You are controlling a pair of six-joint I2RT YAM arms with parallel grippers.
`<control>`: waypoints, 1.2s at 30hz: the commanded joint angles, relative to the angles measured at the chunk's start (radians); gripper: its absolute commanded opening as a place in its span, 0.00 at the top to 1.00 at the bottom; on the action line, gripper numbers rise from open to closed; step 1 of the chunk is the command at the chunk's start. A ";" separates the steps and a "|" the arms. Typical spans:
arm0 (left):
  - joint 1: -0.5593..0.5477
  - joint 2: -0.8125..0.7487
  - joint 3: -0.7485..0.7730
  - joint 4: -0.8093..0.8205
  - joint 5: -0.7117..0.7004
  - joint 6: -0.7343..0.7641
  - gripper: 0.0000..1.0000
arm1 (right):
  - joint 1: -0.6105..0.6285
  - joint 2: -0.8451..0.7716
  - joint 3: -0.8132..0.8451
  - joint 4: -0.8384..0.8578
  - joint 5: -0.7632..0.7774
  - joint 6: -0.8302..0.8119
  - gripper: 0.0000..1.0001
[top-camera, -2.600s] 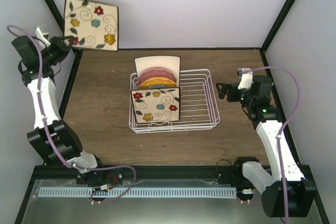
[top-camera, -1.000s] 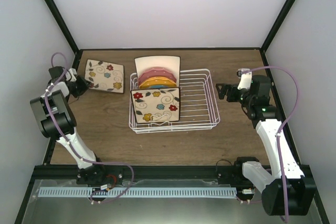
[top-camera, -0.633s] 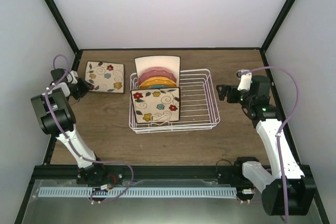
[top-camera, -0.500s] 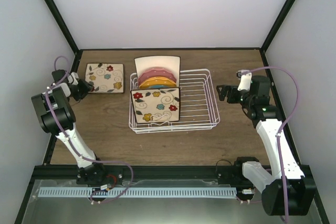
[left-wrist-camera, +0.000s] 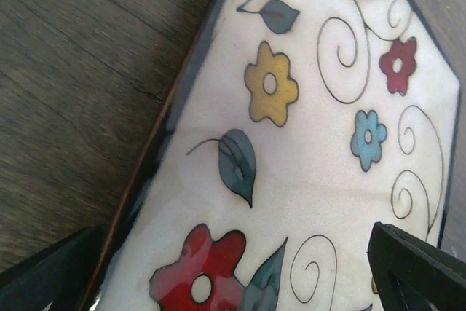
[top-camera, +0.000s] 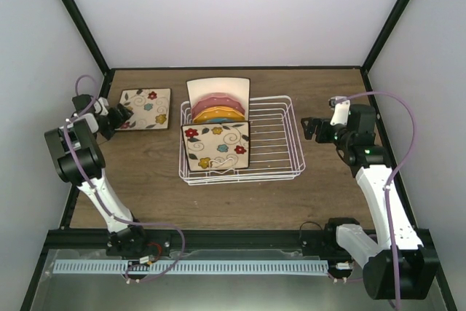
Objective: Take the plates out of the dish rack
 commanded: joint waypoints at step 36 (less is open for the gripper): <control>-0.417 -0.525 0.009 -0.523 0.643 0.966 0.42 | -0.011 -0.026 -0.021 0.023 -0.008 -0.004 0.00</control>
